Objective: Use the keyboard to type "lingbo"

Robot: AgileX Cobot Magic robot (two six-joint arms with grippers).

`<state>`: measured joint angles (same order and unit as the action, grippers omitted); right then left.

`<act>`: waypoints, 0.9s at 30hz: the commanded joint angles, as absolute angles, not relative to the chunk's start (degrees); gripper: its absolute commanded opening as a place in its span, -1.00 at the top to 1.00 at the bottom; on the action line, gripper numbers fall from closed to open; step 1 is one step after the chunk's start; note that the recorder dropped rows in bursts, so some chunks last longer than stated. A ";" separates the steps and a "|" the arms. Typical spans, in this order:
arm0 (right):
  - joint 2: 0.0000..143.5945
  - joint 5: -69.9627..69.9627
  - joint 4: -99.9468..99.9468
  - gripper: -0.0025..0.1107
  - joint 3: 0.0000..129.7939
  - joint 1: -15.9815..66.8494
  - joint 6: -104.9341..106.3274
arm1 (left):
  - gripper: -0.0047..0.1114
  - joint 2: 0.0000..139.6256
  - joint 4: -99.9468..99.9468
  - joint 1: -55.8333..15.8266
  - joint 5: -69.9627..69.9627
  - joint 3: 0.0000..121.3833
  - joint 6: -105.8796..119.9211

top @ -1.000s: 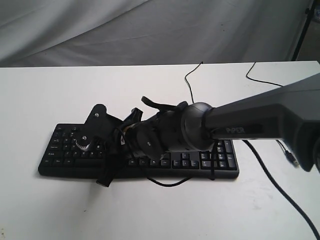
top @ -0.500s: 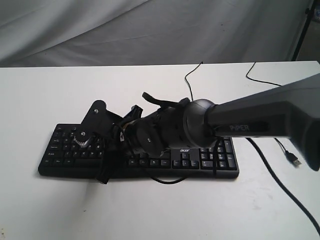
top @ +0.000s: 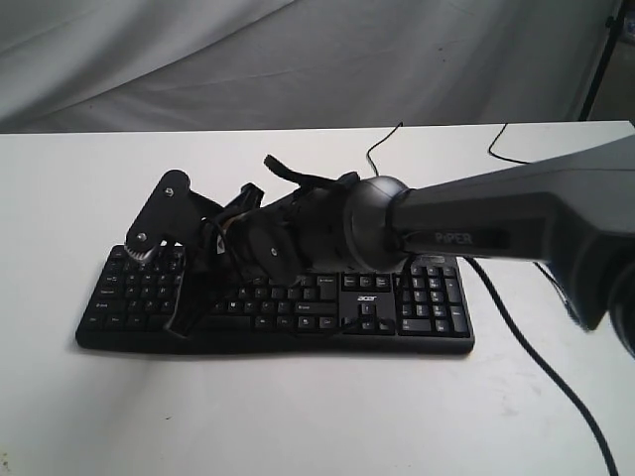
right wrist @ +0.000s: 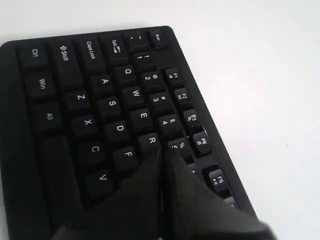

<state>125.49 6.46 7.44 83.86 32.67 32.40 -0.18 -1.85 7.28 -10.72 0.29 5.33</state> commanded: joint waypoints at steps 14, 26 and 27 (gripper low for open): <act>128.43 5.02 7.64 0.96 85.18 33.54 32.54 | 0.91 0.00 -1.82 7.07 -10.48 0.00 5.18; 128.43 4.57 7.64 0.96 85.18 33.54 32.54 | 0.91 0.00 -1.82 7.07 -10.48 0.00 5.18; 128.65 4.57 7.64 0.96 85.18 33.54 32.54 | 0.91 0.00 -1.82 7.07 -10.48 0.00 5.18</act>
